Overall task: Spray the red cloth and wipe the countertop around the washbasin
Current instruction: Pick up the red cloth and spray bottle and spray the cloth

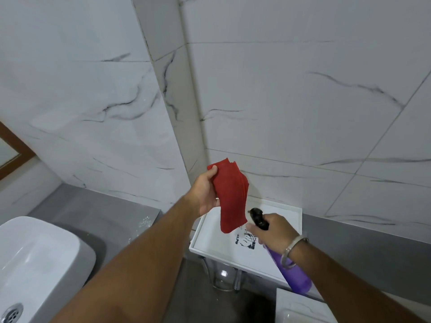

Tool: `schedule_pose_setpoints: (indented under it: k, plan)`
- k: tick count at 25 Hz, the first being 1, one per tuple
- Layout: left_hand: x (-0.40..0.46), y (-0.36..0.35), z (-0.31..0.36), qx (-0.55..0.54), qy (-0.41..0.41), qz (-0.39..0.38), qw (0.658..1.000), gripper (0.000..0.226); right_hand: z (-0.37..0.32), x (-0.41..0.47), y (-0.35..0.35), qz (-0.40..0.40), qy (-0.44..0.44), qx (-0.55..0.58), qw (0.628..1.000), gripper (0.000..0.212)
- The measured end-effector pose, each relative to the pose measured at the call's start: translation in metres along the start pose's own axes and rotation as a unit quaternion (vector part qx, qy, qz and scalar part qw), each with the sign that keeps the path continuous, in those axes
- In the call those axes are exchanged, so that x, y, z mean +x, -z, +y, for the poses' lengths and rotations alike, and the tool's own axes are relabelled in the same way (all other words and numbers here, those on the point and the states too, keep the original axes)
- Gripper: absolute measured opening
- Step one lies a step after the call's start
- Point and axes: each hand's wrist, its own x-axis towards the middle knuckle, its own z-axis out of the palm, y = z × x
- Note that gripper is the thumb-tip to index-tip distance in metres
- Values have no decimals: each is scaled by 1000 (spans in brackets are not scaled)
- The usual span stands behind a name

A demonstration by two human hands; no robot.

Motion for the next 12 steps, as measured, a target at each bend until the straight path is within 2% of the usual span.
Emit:
schedule_pose_setpoints:
  k: [4,8,10,12]
  plan:
    - [-11,22,2,-20,-8,-10,1000,46,3,16,-5,190,17,98,977,26]
    - [-28,59,9,-24,-24,-23,999,40,15,33,-29,293,-28,203,934,25]
    - [-39,81,13,-23,-30,-24,999,42,22,39,-46,339,-52,220,913,24]
    - [-48,101,16,-16,-31,-25,999,45,25,42,-57,381,-71,211,897,33]
